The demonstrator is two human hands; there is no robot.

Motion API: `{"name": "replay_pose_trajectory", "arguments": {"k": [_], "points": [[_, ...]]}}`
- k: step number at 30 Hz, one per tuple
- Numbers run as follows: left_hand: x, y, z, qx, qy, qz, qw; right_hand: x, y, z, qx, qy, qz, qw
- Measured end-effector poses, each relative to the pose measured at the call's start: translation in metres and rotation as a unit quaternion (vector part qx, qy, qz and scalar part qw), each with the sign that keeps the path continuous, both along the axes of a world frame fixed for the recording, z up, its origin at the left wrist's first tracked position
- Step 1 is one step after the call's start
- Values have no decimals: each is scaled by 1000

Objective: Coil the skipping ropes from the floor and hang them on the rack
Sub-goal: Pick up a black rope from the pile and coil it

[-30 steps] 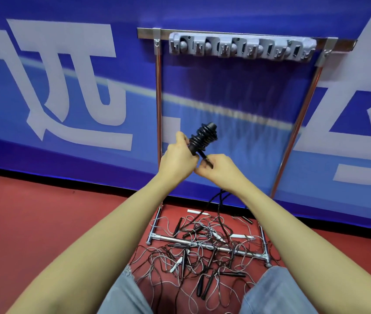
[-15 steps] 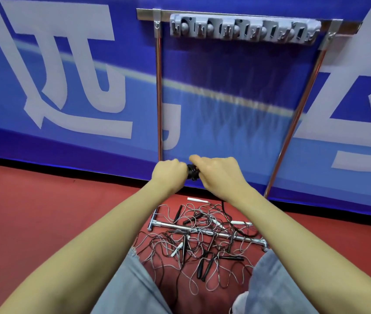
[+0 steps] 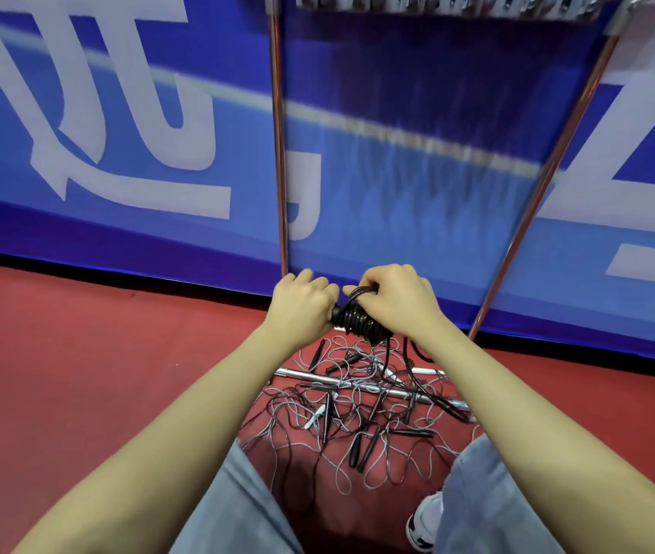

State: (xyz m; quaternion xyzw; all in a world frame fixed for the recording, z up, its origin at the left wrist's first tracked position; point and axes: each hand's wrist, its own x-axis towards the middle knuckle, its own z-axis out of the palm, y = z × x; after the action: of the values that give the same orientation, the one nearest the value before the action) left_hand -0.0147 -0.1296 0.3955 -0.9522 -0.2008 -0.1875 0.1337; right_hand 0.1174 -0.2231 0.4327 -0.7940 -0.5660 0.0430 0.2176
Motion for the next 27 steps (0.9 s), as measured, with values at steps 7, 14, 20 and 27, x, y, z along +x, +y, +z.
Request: {"name": "replay_pose_trajectory", "arguments": {"k": [7, 14, 20, 27], "points": [[7, 10, 6, 107, -50, -109, 987, 29, 22, 6, -23, 44, -33, 998], [18, 6, 31, -74, -154, -84, 982, 40, 39, 0, 3, 163, -6, 987], [35, -3, 53, -428, -330, 117, 833, 32, 27, -10, -27, 144, 58, 987], [38, 16, 38, -318, -160, 228, 906, 31, 18, -11, -28, 103, 56, 993]]}}
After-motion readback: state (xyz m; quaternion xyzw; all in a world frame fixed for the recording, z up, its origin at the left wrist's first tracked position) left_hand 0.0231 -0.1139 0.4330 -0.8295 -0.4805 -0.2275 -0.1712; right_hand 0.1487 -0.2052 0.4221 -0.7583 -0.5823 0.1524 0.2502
